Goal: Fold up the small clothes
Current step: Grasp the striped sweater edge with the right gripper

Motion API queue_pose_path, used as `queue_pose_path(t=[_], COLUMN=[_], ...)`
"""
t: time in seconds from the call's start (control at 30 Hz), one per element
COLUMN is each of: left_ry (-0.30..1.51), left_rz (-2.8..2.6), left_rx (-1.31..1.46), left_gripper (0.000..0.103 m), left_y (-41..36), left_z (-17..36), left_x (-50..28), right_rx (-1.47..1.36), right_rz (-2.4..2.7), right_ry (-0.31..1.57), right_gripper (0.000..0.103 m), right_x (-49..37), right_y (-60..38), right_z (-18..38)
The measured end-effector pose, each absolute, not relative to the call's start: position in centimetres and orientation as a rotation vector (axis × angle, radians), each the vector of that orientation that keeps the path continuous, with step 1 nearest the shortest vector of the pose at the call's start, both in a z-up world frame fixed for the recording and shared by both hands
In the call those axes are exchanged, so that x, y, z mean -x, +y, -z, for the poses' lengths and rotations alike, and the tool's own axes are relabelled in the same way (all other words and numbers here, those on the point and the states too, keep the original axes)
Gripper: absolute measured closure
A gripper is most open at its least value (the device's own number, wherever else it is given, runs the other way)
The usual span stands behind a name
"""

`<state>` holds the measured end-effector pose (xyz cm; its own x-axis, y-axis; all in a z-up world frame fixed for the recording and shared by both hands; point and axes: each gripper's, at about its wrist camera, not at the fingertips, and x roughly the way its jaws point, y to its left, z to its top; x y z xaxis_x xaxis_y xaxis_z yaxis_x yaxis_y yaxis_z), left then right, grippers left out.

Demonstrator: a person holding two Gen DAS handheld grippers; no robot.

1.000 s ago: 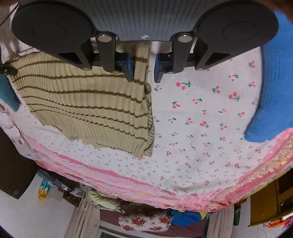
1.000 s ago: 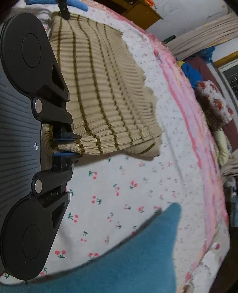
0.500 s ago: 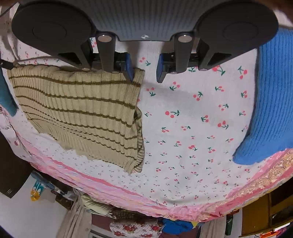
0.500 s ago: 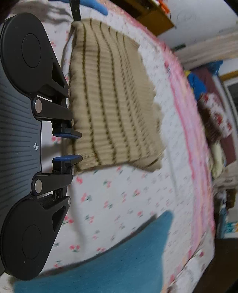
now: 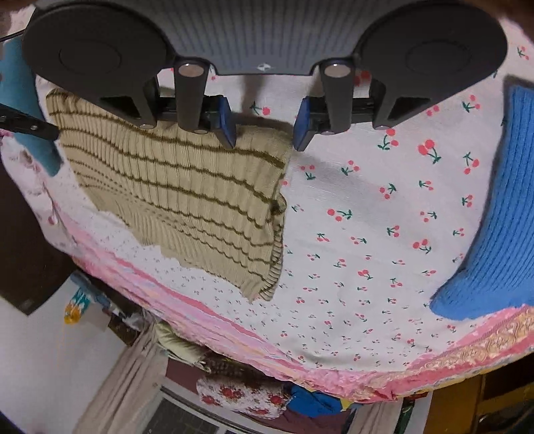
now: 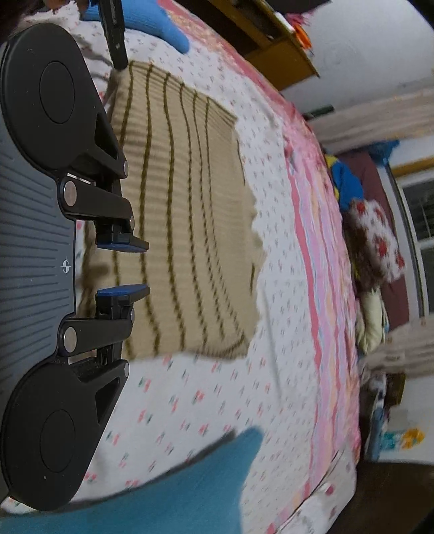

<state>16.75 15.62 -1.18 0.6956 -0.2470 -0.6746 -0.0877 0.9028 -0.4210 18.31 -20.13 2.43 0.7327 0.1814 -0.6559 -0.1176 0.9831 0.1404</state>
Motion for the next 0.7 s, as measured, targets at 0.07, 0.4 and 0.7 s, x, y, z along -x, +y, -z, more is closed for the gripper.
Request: queue_pose_path(t=[0.07,0.4,0.7], left_ry=[0.785,0.795,0.782], left_rz=[0.087,0.111,0.142], left_rx=[0.487,0.525,0.579], left_gripper=[0.059,0.053,0.052], left_y=[16.4,16.4,17.5], left_z=[1.1,2.9,3.3], left_x=[-16.7,-16.7,-16.8], right_rx=[-0.077,-0.008,0.040], right_rz=[-0.197,-0.391,-0.424], right_ry=[0.740,0.795,0.877], right_gripper=[0.078,0.070,0.060], right_x=[-19.4,-25.6,-31.6], right_y=[-18.5,-8.3,0.5], right_z=[-2.4,-2.9,-2.0])
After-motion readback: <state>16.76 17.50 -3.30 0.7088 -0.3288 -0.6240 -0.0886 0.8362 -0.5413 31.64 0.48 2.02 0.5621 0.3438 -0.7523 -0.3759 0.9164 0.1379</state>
